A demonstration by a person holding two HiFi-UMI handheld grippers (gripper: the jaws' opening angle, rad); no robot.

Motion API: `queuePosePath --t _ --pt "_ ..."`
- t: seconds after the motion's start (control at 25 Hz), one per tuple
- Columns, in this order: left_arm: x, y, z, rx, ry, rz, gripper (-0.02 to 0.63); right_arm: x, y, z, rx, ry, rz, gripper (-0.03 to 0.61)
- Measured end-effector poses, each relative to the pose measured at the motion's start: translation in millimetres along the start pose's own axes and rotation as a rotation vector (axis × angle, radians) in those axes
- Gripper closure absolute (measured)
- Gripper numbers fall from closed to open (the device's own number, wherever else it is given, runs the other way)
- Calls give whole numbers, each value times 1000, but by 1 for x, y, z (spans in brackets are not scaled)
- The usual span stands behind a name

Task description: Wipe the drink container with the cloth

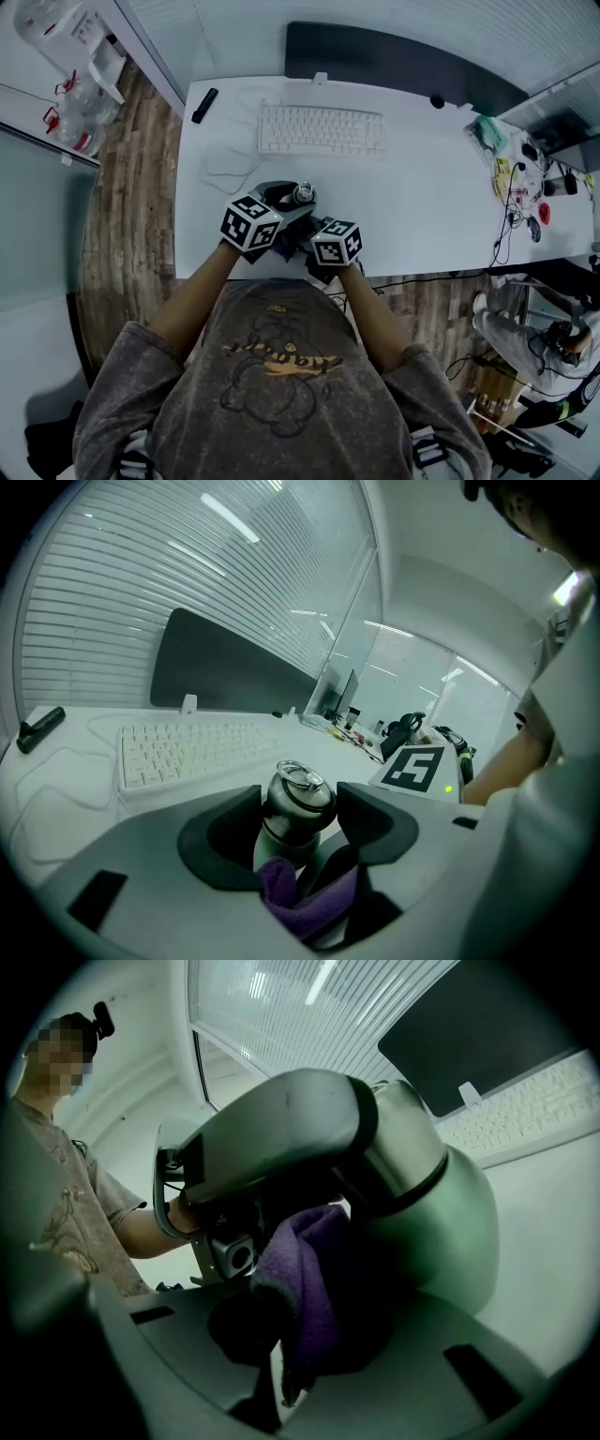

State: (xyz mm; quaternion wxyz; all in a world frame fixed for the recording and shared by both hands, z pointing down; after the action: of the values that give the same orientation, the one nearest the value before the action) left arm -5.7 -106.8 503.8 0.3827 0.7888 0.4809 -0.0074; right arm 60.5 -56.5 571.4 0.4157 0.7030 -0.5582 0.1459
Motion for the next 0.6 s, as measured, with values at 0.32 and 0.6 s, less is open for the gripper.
queuePosePath --t 0.32,0.6 --pt "1 -2 0 -3 40 9 354 -6 -5 2 -26 -40 0 526" --pt "6 -24 16 92 52 35 354 -25 -13 3 -42 -109 12 526"
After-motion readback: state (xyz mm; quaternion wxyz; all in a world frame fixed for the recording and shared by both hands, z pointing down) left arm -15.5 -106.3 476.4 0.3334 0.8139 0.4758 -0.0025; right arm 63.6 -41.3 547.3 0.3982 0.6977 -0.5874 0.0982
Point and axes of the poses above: the fingertips, and each gripper's own axes: y forward along the fingers, x to its right, z out of its top, the point moved 8 cm from there along -y, backward along the fingers, and after that the axes turned 11 degrees about -x, right-handed, at the moved point
